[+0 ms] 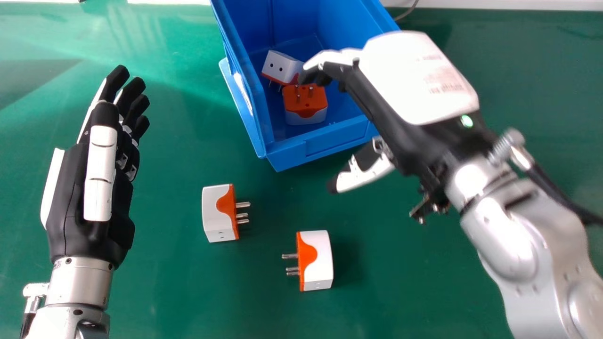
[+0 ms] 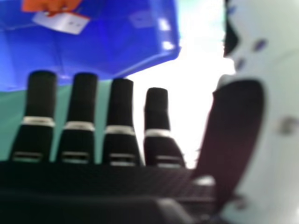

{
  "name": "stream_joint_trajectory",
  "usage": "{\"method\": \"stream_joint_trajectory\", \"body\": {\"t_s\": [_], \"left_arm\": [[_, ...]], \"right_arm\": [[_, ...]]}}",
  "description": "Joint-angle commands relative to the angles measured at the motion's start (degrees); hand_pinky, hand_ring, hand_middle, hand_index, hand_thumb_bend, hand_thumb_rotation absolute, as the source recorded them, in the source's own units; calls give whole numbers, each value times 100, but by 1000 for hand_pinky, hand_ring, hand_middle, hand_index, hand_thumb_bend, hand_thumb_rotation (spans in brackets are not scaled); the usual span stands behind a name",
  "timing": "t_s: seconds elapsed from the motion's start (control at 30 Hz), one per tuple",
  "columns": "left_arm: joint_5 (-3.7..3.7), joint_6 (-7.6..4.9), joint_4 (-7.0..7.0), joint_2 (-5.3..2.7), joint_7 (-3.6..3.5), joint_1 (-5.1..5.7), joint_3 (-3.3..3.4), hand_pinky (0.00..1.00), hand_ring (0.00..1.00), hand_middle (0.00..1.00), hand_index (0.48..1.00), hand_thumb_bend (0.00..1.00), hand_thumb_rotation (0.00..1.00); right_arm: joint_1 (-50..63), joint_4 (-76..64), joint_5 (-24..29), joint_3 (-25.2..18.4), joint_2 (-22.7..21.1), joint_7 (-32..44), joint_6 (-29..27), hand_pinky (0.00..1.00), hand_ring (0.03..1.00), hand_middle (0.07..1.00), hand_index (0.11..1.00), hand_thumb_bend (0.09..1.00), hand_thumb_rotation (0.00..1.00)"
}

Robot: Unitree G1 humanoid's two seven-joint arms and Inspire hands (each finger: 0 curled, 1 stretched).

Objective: Pick all objects and put in blue box

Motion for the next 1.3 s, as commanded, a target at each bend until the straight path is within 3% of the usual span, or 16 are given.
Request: {"method": "stream_joint_trajectory", "body": {"t_s": [0.0, 0.3, 0.6, 0.83, 1.27], "left_arm": [[-21, -94, -84, -20, -9, -8, 2, 976, 948, 932, 927, 706, 848], [15, -108, -40, -63, 34, 15, -9, 968, 944, 928, 920, 725, 828], [-7, -76, -128, -86, 33, 72, -13, 968, 947, 932, 925, 728, 825], [-45, -92, -87, -72, -27, 48, 17, 974, 949, 936, 929, 725, 823], [-75, -85, -64, -36, -121, 1, 60, 984, 955, 938, 937, 714, 834]], "right_arm": [[267, -396, -129, -156, -2, -142, -151, 543, 669, 710, 710, 821, 134], [1250, -733, -36, -384, 89, -489, -708, 536, 657, 694, 699, 793, 170], [1954, -792, 174, -498, 99, -690, -1284, 521, 638, 681, 692, 781, 187], [2312, -791, 179, -466, 105, -602, -1498, 528, 646, 685, 697, 761, 195], [2548, -595, -221, -250, 262, -124, -1318, 548, 664, 702, 708, 749, 210]]}}
